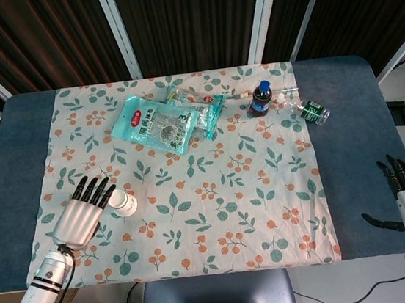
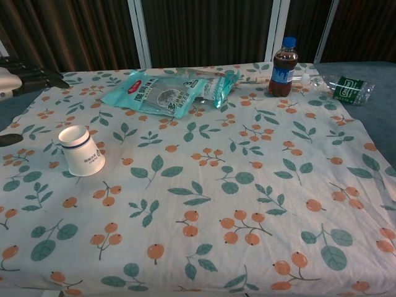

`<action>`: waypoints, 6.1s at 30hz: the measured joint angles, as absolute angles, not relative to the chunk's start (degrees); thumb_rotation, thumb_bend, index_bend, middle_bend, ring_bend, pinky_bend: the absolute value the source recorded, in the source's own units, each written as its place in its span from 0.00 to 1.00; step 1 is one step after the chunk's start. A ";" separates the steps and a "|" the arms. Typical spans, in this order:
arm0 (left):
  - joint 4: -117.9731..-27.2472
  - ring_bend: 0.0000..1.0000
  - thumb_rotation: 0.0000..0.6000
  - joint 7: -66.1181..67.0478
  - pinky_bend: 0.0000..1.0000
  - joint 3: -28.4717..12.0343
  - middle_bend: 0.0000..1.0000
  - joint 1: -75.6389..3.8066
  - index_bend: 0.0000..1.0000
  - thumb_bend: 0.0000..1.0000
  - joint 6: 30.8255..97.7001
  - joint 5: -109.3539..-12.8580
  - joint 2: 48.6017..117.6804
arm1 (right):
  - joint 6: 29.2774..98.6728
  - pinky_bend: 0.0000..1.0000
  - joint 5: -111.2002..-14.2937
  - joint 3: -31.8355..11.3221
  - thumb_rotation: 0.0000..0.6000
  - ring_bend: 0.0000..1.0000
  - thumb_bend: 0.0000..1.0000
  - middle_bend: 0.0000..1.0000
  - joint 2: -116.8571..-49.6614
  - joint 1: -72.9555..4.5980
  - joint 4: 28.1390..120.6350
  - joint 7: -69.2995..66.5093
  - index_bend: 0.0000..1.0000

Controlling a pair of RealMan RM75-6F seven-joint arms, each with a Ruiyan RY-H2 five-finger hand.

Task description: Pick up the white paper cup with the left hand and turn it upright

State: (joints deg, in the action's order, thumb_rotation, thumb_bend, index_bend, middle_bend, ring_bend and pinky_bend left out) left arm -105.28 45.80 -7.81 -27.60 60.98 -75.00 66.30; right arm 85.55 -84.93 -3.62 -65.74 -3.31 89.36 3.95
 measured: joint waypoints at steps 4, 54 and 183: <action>-106.68 0.00 1.00 55.21 0.00 -8.42 0.00 -30.79 0.00 0.32 60.14 -67.78 68.74 | 85.52 0.00 -85.04 -3.55 0.76 0.00 0.00 0.00 -65.67 -3.29 89.32 3.87 0.00; -93.32 0.00 1.00 74.66 0.00 1.61 0.23 -53.67 0.17 0.46 64.28 -32.79 84.44 | 83.26 0.00 -84.23 -3.68 0.78 0.00 0.00 0.00 -66.09 -4.11 85.72 0.72 0.00; -79.32 0.00 1.00 19.78 0.05 -5.36 0.08 -41.55 0.36 0.38 52.65 -72.18 86.49 | 84.19 0.00 -85.73 -3.43 0.79 0.00 0.00 0.00 -64.38 -4.31 88.86 4.22 0.00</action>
State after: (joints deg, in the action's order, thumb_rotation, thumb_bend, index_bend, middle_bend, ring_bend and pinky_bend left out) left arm -79.32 19.78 -5.36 -41.55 52.65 -72.18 86.49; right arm 84.19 -85.73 -3.43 -64.38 -4.31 88.86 4.22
